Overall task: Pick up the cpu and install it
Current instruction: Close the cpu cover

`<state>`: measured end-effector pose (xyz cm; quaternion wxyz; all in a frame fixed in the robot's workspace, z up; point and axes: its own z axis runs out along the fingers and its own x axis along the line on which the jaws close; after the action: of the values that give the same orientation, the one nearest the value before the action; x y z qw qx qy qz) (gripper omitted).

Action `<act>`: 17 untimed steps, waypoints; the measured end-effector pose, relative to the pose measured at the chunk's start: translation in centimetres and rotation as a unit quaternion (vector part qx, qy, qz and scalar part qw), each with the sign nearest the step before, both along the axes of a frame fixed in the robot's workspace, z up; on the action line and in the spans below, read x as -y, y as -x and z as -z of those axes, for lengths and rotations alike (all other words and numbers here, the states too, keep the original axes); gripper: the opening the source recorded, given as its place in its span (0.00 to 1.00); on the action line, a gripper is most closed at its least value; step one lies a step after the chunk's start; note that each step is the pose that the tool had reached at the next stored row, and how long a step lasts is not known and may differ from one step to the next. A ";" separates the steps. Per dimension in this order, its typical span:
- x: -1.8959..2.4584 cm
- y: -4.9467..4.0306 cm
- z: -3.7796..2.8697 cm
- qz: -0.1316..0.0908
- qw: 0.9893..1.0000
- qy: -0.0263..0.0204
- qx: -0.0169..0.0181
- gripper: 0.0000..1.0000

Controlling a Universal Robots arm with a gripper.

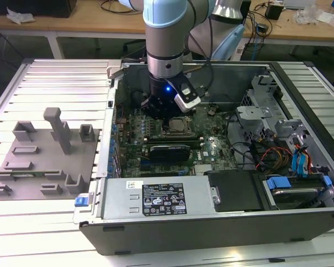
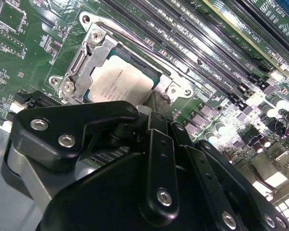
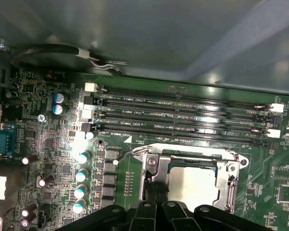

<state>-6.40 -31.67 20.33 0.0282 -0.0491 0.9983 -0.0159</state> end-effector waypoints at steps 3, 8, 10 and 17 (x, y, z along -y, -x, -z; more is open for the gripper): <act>0.01 0.00 0.00 0.000 1.000 0.000 0.000 0.11; 0.02 0.00 -0.01 0.000 1.000 0.000 0.000 0.11; 0.02 0.00 -0.04 0.000 1.000 0.000 0.000 0.11; 0.02 0.00 -0.25 0.000 1.000 0.000 0.000 0.11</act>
<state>-6.40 -31.68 20.58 0.0282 -0.0491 0.9983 -0.0159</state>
